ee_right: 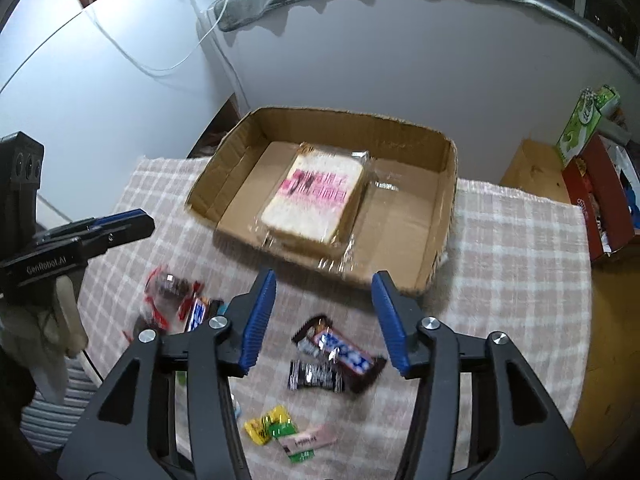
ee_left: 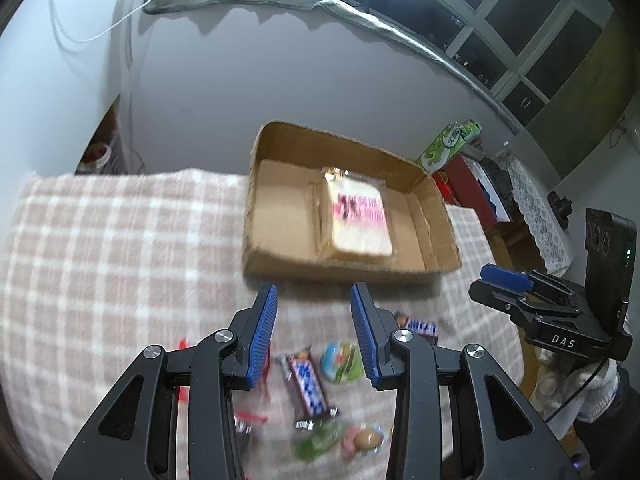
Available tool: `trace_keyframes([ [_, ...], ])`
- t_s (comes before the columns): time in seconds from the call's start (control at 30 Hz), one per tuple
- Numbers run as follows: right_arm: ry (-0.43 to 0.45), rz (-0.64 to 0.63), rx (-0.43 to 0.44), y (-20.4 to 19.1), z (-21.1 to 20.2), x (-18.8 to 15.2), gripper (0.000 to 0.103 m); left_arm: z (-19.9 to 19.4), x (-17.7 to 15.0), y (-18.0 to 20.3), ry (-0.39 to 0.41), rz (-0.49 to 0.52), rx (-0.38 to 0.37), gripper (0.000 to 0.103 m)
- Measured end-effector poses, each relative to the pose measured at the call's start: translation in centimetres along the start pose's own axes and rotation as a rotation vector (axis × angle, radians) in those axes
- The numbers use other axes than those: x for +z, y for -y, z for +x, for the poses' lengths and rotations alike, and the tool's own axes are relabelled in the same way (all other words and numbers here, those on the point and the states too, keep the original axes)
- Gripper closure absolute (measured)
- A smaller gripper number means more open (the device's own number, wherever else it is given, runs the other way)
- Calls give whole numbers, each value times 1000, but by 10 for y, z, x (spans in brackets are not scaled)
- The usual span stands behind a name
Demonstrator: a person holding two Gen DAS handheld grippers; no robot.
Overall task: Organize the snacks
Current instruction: 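Open the right gripper to release the bread in the box, then move the left gripper over the red-wrapped chocolate bag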
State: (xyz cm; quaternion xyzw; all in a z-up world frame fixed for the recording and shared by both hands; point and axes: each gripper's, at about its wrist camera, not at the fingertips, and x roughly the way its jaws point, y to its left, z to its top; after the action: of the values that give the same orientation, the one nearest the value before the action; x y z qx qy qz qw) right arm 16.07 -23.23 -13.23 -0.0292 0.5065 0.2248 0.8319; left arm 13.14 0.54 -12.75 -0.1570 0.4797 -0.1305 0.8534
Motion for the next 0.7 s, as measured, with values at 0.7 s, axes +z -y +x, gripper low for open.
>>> trace_keyframes([
  [0.7, -244, 185, -11, 8, 19, -130, 45, -36, -135, -50, -116, -207, 37, 68],
])
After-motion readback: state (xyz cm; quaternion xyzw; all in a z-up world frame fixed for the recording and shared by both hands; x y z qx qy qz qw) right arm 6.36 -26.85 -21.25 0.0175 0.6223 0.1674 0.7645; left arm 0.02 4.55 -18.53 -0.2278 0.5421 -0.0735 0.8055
